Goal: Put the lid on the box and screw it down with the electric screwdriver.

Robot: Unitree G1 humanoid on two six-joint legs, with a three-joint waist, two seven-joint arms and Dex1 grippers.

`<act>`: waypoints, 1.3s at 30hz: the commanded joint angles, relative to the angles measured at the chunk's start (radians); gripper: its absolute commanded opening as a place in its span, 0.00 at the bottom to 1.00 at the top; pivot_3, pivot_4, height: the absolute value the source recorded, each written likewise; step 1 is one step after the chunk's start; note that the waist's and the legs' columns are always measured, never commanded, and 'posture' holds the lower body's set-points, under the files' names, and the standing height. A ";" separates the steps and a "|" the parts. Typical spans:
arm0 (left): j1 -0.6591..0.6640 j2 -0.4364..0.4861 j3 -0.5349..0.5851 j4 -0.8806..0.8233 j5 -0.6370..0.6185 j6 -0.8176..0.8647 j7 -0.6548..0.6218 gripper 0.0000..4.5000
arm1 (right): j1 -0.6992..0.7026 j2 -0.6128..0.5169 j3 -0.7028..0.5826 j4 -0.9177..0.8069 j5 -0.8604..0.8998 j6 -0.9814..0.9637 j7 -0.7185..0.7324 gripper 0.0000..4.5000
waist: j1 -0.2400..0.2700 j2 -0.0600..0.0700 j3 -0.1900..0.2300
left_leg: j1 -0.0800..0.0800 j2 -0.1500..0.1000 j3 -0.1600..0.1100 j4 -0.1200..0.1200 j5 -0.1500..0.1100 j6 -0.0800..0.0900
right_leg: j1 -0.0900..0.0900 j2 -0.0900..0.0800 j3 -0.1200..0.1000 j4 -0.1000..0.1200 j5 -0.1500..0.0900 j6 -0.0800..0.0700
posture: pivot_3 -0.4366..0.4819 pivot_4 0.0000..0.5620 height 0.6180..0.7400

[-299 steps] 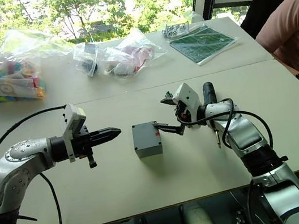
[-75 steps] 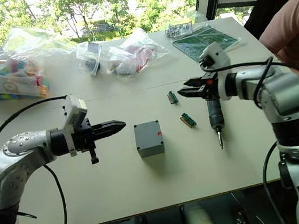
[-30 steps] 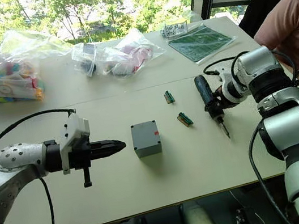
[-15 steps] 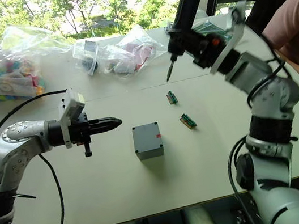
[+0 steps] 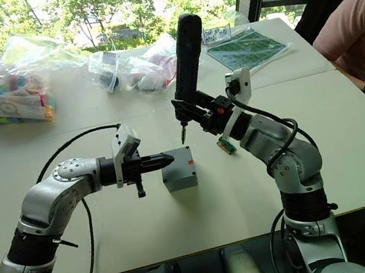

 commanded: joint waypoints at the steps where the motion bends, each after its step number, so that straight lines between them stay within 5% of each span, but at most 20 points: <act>1: -0.003 0.001 -0.009 -0.006 0.025 -0.033 -0.016 0.00 | -0.014 -0.004 0.008 -0.043 0.008 -0.043 0.017 0.39 | 0.000 0.000 0.000 | 0.000 0.000 0.000 0.000 0.000 0.000 | 0.000 0.000 0.000 0.000 0.000 0.000 | 0.48 0.27 1.00; 23: 0.013 -0.015 -0.060 0.026 0.109 -0.053 -0.042 0.00 | 0.120 -0.048 0.187 -0.034 -0.171 -0.170 0.061 0.39 | 0.000 -0.002 -0.002 | 0.001 0.000 0.000 0.001 0.000 0.000 | 0.002 0.000 0.000 0.000 -0.001 0.001 | 0.48 0.27 1.00; 39: 0.031 -0.021 -0.078 0.070 0.153 -0.087 -0.059 0.00 | 0.179 -0.039 0.249 0.016 -0.270 -0.132 -0.029 0.39 | -0.001 -0.013 -0.032 | 0.021 0.000 0.000 -0.009 -0.001 0.002 | 0.017 0.000 0.000 -0.001 -0.010 -0.010 | 0.48 0.27 1.00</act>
